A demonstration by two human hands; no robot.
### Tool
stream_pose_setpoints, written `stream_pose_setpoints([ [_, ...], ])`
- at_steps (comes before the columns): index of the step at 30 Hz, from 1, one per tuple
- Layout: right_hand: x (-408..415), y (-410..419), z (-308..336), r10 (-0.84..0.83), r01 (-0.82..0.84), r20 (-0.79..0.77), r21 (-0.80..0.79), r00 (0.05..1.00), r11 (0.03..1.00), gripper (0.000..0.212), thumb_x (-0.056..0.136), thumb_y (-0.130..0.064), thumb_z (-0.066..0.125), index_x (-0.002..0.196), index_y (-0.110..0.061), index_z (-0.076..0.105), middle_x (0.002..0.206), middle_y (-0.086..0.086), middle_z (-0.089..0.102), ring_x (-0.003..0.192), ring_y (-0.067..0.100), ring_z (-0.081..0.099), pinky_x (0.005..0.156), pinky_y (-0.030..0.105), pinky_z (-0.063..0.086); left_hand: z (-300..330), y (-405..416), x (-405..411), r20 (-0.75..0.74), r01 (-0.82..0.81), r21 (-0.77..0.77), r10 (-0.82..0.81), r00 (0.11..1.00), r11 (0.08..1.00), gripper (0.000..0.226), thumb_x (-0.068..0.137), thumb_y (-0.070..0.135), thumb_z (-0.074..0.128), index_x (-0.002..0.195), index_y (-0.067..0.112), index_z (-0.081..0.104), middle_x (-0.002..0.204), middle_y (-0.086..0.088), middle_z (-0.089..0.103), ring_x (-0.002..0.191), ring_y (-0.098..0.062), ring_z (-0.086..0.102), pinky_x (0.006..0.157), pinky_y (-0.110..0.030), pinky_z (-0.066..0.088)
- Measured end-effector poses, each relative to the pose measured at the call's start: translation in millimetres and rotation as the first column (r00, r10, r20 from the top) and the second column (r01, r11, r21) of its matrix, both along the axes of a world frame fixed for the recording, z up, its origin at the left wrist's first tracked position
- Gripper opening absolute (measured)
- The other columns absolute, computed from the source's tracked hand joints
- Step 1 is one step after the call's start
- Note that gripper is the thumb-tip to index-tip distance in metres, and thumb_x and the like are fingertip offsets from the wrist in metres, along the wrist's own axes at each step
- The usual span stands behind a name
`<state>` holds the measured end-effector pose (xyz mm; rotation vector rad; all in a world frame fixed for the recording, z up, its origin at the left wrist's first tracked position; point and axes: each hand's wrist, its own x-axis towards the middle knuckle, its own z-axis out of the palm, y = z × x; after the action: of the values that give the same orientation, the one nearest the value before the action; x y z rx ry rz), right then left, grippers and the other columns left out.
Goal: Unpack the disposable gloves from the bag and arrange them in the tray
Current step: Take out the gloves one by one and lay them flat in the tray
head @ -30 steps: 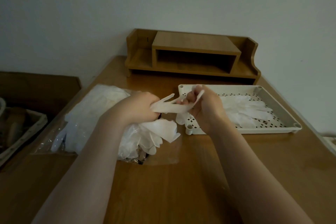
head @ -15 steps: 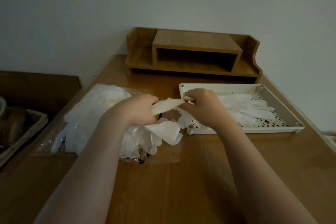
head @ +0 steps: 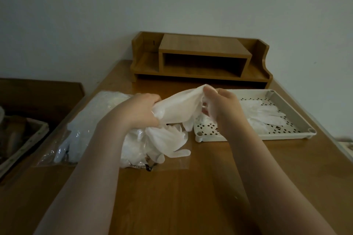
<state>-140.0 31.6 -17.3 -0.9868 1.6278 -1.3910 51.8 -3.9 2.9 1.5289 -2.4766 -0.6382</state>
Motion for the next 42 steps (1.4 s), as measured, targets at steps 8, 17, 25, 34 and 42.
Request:
stream_pose_setpoints([
  [8,-17.3,6.8,5.7,-0.018,0.027,0.070,-0.131,0.997,0.991,0.015,0.088,-0.013,0.057,0.075,-0.005,0.059,0.064,-0.002,0.055,0.064,0.011,0.051,0.068,0.023,0.037,1.8,-5.0,8.1,-0.092,-0.098,-0.079,0.090,0.992,0.992,0.037,0.086,0.007,0.060,0.114,0.030,0.049,0.108,0.007,0.056,0.094,-0.015,0.056,0.063,-0.024,0.044],
  [17,8.8,0.3,-14.2,0.208,-0.204,-0.059,0.076,0.976,0.976,0.011,0.094,-0.006,0.043,0.096,-0.011,0.052,0.093,0.011,0.069,0.077,0.021,0.060,0.069,0.036,0.051,11.0,4.6,14.5,-0.315,0.172,0.215,-0.098,0.944,0.961,0.046,0.085,0.008,0.063,0.117,0.040,0.057,0.112,0.016,0.062,0.102,-0.002,0.060,0.089,-0.030,0.052],
  [25,17.9,4.9,-4.0,0.327,-0.518,-0.698,-0.073,0.637,0.853,0.017,0.093,-0.025,0.056,0.093,-0.022,0.072,0.096,-0.012,0.061,0.094,0.012,0.056,0.088,0.037,0.046,6.2,3.6,9.0,-0.201,0.069,0.093,-0.049,0.978,0.993,0.014,0.085,0.020,0.064,0.087,0.034,0.068,0.079,0.016,0.062,0.075,-0.002,0.059,0.069,-0.024,0.048],
  [34,33.7,1.8,-18.6,0.410,-0.497,-0.823,0.185,0.393,0.848,0.027,0.090,-0.030,0.058,0.070,-0.012,0.057,0.060,-0.004,0.049,0.055,0.010,0.040,0.056,0.022,0.036,12.8,6.0,7.7,-0.181,0.016,0.027,-0.010,0.983,1.000,0.012,0.090,0.026,0.056,0.089,0.028,0.069,0.079,0.019,0.059,0.070,0.004,0.055,0.060,-0.016,0.039],
  [42,1.9,11.5,10.1,0.309,-0.313,-0.052,-0.137,0.950,0.940,0.027,0.095,-0.022,0.053,0.094,-0.001,0.070,0.086,0.022,0.062,0.075,0.033,0.058,0.080,0.043,0.052,-2.9,7.5,-17.1,0.158,-0.049,0.217,0.014,0.987,0.975,0.077,0.050,0.089,0.054,0.088,0.022,0.065,0.082,0.007,0.067,0.075,-0.012,0.063,0.073,-0.030,0.052],
])
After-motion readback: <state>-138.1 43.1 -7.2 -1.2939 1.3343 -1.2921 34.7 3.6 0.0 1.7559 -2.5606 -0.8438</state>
